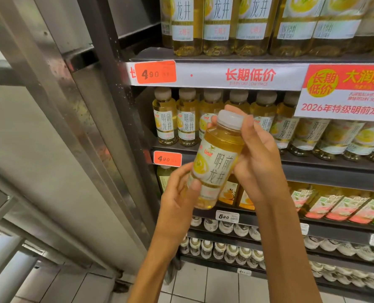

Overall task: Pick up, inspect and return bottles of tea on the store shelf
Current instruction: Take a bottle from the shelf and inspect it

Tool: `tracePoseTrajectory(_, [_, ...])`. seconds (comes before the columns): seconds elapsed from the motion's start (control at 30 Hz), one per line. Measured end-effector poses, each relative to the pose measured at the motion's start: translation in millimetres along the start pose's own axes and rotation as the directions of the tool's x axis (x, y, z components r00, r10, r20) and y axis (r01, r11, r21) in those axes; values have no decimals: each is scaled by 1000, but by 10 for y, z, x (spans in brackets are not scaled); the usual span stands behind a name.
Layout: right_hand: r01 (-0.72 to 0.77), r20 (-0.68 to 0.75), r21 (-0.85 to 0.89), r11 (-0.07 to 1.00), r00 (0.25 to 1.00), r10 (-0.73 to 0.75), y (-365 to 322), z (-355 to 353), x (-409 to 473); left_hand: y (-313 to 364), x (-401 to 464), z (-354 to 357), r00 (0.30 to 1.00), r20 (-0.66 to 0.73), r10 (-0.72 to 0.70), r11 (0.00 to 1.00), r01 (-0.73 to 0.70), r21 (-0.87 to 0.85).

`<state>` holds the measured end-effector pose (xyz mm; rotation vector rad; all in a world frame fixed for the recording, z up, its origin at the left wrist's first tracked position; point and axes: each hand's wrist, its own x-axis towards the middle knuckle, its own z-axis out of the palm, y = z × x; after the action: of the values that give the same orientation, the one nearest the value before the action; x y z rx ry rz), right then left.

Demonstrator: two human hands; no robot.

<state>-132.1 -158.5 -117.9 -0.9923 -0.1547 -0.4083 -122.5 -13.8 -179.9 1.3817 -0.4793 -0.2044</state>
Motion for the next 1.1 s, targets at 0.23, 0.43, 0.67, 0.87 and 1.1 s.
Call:
tracePoseTrajectory(0.23, [1, -36, -70, 998, 999, -3, 47, 28, -13, -82, 30, 3, 987, -16, -159, 986, 157, -62])
tracePoseTrajectory(0.43, [-68, 17, -158, 985, 997, 71, 78, 33, 8, -137, -11, -12, 932, 166, -321, 911, 352, -213])
tracePoseTrajectory(0.67, [0, -54, -129, 992, 999, -7, 74, 65, 16, -100, 105, -35, 991, 63, -114, 992, 111, 52])
tracePoseTrajectory(0.87, [-45, -83, -90, 995, 996, 37, 32, 107, 105, -67, 169, -56, 997, 77, -26, 1000, 25, 12])
tracePoseTrajectory(1.1, [-148, 91, -20, 989, 985, 149, -56, 124, 225, 82, 210, -144, 899, 411, -150, 856, 326, -402])
